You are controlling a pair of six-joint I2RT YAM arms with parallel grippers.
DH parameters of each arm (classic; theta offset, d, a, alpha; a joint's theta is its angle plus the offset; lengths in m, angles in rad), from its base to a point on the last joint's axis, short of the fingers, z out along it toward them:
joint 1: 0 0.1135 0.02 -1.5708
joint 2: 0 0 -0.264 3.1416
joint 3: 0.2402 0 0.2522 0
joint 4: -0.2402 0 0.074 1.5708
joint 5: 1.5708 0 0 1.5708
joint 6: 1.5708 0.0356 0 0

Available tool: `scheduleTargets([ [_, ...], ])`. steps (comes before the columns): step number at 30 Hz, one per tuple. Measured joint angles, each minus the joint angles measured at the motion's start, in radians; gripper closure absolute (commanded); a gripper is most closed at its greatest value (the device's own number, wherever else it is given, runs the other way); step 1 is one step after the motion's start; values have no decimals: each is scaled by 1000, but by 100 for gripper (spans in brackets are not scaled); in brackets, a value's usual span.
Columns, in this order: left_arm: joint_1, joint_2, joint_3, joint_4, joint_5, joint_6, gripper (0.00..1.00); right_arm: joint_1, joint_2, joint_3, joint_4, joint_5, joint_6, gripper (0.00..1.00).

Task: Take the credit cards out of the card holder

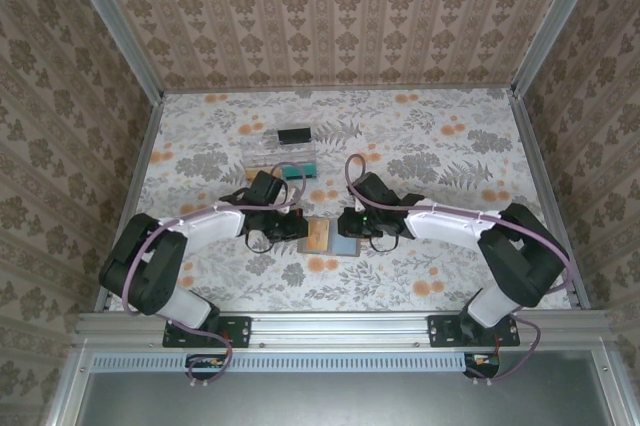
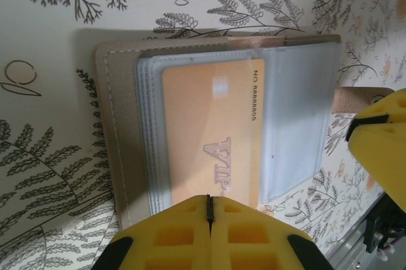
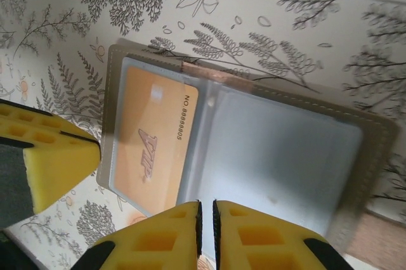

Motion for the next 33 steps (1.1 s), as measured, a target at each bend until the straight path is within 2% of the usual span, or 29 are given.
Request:
scheduleTargets([
  [9, -14, 39, -28, 39, 0, -15, 100, 0, 90, 4, 78, -85, 53, 83],
  [25, -35, 43, -35, 72, -4, -47, 100, 0, 149, 20, 104, -114, 92, 81],
  [30, -35, 43, -35, 72, -4, -49, 100, -7, 163, 23, 116, -134, 101, 100],
  [33, -35, 43, -35, 72, -4, -49, 100, -15, 163, 23, 124, -138, 105, 100],
])
